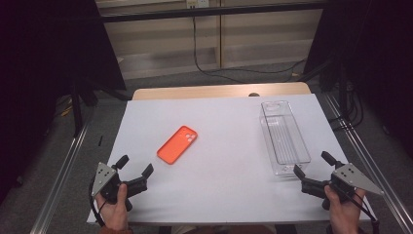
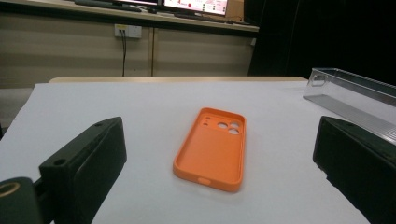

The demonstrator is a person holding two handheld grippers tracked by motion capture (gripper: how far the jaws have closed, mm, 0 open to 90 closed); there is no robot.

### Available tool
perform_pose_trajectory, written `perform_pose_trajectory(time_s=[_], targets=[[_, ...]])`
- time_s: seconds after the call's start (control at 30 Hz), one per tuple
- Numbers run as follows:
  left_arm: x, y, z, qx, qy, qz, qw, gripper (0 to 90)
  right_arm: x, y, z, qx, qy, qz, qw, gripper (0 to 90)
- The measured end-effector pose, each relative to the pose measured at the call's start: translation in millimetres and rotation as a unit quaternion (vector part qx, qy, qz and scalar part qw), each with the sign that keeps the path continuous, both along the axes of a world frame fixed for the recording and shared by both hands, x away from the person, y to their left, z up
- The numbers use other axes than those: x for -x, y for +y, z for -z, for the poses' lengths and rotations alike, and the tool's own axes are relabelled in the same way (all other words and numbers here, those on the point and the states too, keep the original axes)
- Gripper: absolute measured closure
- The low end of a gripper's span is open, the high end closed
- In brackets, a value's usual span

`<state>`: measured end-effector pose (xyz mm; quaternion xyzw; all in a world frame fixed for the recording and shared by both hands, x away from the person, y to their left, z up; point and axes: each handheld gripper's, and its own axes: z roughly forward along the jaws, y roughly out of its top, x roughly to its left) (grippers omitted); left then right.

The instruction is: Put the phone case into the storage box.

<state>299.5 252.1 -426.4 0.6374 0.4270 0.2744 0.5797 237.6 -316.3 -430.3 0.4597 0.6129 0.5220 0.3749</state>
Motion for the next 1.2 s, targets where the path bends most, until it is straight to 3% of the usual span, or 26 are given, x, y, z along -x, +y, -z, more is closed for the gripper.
perform_pose_trajectory(time_s=[0.43, 0.97, 1.07, 1.2], targets=[[-5.0, -4.4, 2.7, -0.013, 0.011, 0.012, 0.9998, 3.5, 2.4, -1.6, 0.0, -0.004, 0.001, -0.002, 1.0000, 0.0], [-16.2, -14.7, -6.7, -0.009, 0.012, 0.061, 0.9980, 2.7, 2.3, -2.2, 0.1, -0.006, 0.001, -0.002, 1.0000, 0.0], [-19.3, -17.9, -4.5, -0.027, 0.015, 0.065, 0.9974, 2.9, 2.6, -2.2, 0.1, -0.005, 0.002, -0.003, 1.0000, 0.0], [-24.0, -22.0, -4.6, -0.021, 0.020, 0.083, 0.9961, 3.4, 2.5, -1.6, 0.4, -0.005, 0.003, -0.005, 1.0000, 0.0]])
